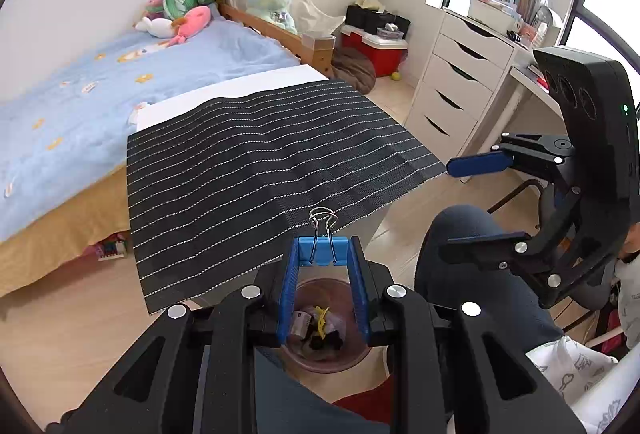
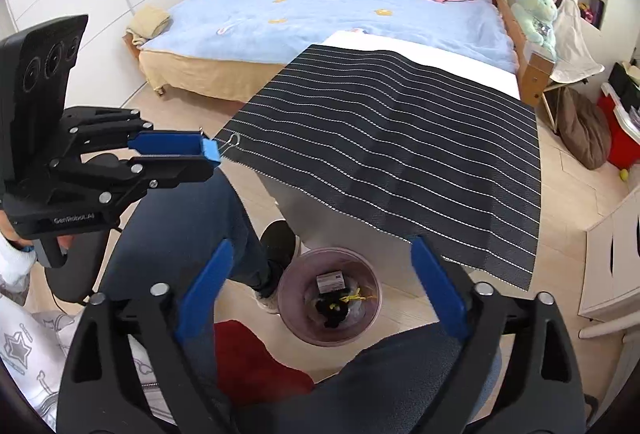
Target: Collect trash
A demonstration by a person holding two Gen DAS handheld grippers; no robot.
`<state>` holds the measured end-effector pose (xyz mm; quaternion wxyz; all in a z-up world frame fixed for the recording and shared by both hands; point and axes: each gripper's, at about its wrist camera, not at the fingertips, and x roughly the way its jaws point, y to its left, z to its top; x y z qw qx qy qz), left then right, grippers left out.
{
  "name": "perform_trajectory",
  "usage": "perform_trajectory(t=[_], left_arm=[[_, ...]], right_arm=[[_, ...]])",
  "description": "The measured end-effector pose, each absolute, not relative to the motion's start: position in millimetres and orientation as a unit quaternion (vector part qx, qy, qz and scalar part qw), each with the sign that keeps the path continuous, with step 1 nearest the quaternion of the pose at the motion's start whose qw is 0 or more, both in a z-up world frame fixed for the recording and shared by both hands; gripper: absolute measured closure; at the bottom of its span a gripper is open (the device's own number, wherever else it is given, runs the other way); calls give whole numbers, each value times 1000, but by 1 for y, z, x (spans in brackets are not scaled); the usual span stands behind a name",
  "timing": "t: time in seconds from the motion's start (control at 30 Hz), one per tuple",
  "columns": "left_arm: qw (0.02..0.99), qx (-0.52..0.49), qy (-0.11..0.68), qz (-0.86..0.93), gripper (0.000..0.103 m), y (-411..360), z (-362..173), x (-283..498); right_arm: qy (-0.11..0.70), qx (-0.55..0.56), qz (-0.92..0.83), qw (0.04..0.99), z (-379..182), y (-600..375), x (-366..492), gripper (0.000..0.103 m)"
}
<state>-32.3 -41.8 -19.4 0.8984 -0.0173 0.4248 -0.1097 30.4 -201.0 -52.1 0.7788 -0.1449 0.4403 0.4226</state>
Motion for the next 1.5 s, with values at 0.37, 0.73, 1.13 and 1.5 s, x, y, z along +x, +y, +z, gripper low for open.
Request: perform_trajectory(t=[0.37,0.73,1.13,1.5], left_arm=[[896,-12,428,-118,78,-45,-20,-32],[893,0,431,-131,78,-56,-19,-30],[888,5,435,-147,77,-71,-21,-26],[891,-18,434,-132,8,-64,-27,-24]], right_arm=[[435,-126,403,795,-44,-214,34,6],[433,-114,380,809,-42,-230,37,6],[433,-102,365,818,-39,-249,40,6],[436,-100,368,816,-40,-248,41,6]])
